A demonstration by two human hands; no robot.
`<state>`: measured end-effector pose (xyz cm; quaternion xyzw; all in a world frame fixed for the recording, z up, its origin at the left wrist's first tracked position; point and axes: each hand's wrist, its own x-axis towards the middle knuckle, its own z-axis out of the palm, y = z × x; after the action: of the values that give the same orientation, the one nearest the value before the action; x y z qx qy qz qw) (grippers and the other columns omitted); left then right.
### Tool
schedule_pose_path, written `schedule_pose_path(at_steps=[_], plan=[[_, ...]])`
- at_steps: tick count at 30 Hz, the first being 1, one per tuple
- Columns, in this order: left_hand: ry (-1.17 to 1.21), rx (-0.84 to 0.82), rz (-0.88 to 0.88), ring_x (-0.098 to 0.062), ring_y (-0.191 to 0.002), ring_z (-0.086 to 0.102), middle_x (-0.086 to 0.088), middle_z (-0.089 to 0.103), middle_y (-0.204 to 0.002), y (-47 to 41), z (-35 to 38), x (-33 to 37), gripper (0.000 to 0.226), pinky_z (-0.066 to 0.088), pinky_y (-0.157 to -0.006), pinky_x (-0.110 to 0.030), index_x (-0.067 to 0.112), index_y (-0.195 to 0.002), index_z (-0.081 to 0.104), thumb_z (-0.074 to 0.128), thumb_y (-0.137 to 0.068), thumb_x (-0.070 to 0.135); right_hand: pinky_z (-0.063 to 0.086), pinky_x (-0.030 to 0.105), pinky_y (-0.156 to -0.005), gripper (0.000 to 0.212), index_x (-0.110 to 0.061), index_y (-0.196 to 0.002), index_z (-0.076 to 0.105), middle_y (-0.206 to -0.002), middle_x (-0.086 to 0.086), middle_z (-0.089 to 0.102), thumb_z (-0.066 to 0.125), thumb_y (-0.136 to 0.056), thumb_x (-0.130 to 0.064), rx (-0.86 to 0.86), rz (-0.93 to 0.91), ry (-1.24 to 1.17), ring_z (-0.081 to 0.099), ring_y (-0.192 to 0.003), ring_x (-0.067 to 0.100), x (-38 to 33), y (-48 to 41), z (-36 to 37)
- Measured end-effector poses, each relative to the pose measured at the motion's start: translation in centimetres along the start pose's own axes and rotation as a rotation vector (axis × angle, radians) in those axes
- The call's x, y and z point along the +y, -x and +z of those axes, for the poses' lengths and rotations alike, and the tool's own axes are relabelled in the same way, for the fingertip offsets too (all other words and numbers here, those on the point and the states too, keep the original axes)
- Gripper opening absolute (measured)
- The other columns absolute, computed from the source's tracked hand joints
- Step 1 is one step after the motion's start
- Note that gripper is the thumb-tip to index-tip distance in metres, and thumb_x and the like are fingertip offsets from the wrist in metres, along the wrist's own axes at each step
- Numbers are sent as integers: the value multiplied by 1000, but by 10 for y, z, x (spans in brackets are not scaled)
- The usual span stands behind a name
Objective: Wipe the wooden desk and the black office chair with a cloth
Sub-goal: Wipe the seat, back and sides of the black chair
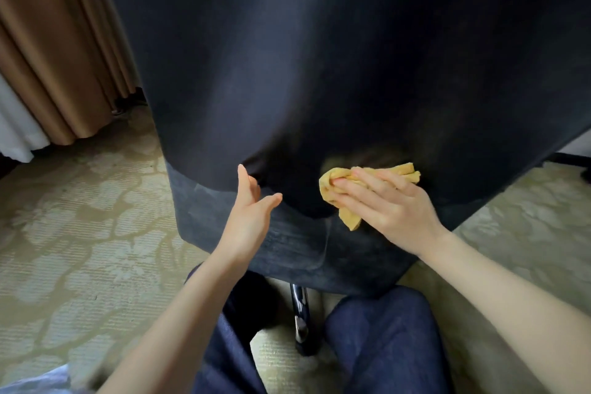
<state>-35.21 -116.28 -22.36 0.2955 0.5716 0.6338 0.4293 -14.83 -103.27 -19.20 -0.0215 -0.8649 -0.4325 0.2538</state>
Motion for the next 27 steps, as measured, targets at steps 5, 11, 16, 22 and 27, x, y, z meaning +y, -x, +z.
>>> schedule_pose_path(at_steps=[5, 11, 16, 22, 27], plan=[[-25, -17, 34, 5, -137, 9, 13, 4, -158, 0, 5, -6, 85, 15, -104, -20, 33, -147, -14, 50, -95, 11, 40, 30, -97, 32, -23, -114, 70, -121, -6, 64, 72, -85, -11, 200, 95, 140, 51, -115, 16, 38, -42, -17], [-41, 40, 58, 4, -140, 10, 18, 7, -156, -2, 13, -6, 87, 15, -104, -19, 37, -147, -13, 51, -94, 11, 39, 31, -94, 31, -26, -117, 68, -120, -7, 65, 61, -92, -10, 431, 272, 134, 48, -117, 15, 46, -117, -25], [-42, 151, 84, 2, -141, 12, 18, 5, -156, -5, 23, -5, 82, 14, -116, -27, 38, -148, -8, 48, -95, 11, 31, 29, -97, 40, -24, -130, 58, -133, -7, 57, 47, -93, -13, 315, 357, 61, 40, -125, 14, 8, -118, -6], [-23, 177, 82, -6, -142, 18, 15, 8, -158, -17, 23, -7, 84, 19, -116, -32, 39, -149, -6, 44, -91, 2, 29, 27, -104, 39, -23, -128, 60, -133, -8, 57, 49, -92, -16, 33, 118, -7, 46, -126, 13, -38, -54, 25], [-35, 194, 61, -8, -142, 20, 15, 13, -157, -29, 11, -10, 85, 15, -117, -33, 35, -150, -4, 39, -87, -2, 33, 28, -103, 42, -22, -128, 60, -135, -8, 55, 36, -95, -10, -200, -50, -59, 52, -125, 12, -45, -3, 21]])
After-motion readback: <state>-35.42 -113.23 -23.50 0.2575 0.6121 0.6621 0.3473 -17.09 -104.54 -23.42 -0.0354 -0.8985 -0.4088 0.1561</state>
